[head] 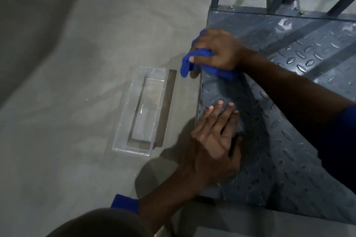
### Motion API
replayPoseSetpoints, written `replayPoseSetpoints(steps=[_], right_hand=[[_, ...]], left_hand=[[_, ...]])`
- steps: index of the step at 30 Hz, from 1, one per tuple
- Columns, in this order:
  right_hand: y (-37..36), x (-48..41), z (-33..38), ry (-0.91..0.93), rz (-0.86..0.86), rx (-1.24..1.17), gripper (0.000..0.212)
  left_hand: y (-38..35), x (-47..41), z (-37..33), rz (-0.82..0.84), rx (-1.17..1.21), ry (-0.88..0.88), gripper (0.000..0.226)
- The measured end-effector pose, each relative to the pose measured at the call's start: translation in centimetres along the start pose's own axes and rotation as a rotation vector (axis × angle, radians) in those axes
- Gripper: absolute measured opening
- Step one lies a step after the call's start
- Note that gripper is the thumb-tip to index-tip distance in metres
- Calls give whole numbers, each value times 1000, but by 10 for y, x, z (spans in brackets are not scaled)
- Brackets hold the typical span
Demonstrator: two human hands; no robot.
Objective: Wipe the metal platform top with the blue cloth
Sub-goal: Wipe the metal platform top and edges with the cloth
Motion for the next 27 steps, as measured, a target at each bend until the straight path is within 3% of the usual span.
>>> replayPoseSetpoints(steps=[4, 8, 12, 15, 23, 27], right_hand=[[5, -19, -27, -117, -13, 107, 52], [3, -5, -10, -184, -58, 10, 48], [-19, 57, 36, -72, -64, -17, 48], [-18, 52, 41, 49, -23, -27, 46], [10, -21, -33, -100, 13, 140, 62], [-3, 7, -22, 8, 5, 67, 60]], left_hand=[[-2, 0, 2, -3, -4, -14, 50], [2, -6, 6, 13, 62, 31, 54], [0, -3, 10, -3, 121, 57, 58], [-1, -5, 12, -13, 154, 45, 55], [0, -38, 35, 28, 214, -44, 42], [-2, -42, 37, 25, 249, -60, 44]])
Point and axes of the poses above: each hand's wrist, its own x-axis away from the middle knuckle, its own y-axis out of the back of the hand, z = x × y, the point moved 9 cm from there along -x, towards the middle knuckle, and after that the axes turned 2 degrees about -z, right-handed, at the moved point
